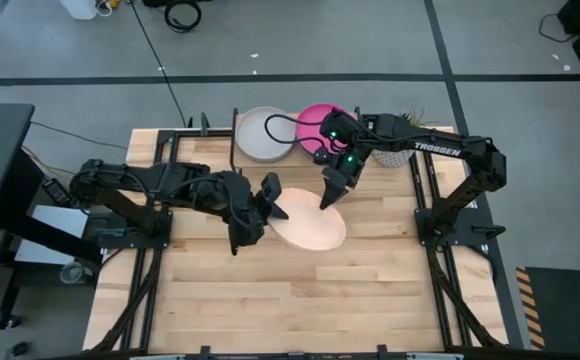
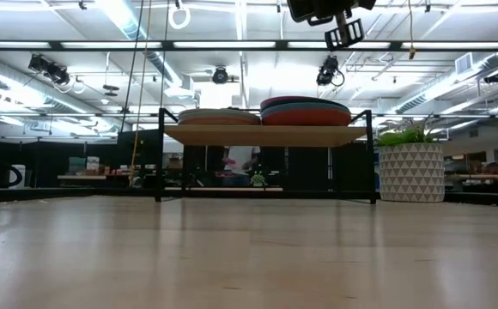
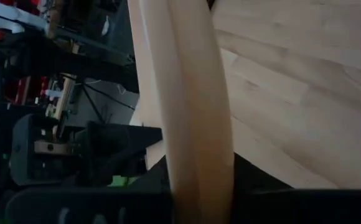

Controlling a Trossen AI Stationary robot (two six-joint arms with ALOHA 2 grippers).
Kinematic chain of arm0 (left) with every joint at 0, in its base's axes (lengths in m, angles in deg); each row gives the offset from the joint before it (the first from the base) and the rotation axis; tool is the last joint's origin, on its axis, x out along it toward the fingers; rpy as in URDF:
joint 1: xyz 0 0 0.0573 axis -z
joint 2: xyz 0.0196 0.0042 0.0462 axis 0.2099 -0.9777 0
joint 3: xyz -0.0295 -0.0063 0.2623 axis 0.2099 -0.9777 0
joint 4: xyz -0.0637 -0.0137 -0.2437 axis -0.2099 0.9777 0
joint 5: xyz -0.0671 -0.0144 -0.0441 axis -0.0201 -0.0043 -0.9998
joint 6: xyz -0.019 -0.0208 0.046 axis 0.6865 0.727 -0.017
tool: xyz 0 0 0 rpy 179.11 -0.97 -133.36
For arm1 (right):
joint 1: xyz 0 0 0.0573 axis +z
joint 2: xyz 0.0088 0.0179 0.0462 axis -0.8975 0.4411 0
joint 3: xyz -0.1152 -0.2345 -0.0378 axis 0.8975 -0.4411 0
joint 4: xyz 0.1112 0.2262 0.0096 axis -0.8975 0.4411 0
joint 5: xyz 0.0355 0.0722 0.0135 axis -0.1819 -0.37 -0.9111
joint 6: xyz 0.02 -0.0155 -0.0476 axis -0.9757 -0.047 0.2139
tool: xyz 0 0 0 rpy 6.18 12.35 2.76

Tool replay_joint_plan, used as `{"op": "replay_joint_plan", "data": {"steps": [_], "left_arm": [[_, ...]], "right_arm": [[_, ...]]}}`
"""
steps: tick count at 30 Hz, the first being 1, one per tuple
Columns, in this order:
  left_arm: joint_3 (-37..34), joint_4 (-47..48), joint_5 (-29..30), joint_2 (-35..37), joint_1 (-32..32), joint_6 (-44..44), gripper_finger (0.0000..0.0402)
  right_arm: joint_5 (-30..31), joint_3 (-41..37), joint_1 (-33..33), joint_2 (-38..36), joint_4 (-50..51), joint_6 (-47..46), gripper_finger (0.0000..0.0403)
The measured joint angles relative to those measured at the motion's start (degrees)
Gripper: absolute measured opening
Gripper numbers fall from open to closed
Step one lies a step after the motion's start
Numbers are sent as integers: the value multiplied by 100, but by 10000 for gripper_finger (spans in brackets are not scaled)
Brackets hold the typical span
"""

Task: Place and stack plates onto a shelf
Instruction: Stack the light orange plate on top of the gray plate on the shelf

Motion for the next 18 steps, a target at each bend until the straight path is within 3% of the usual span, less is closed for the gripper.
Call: {"op": "replay_joint_plan", "data": {"steps": [11,18], "left_arm": [[17,8,386,34,32,169,60],[12,145,568,147,28,770,58]], "right_arm": [[-758,90,-570,10,-753,-494,152],[-443,764,-1546,-199,-662,-495,189]]}}
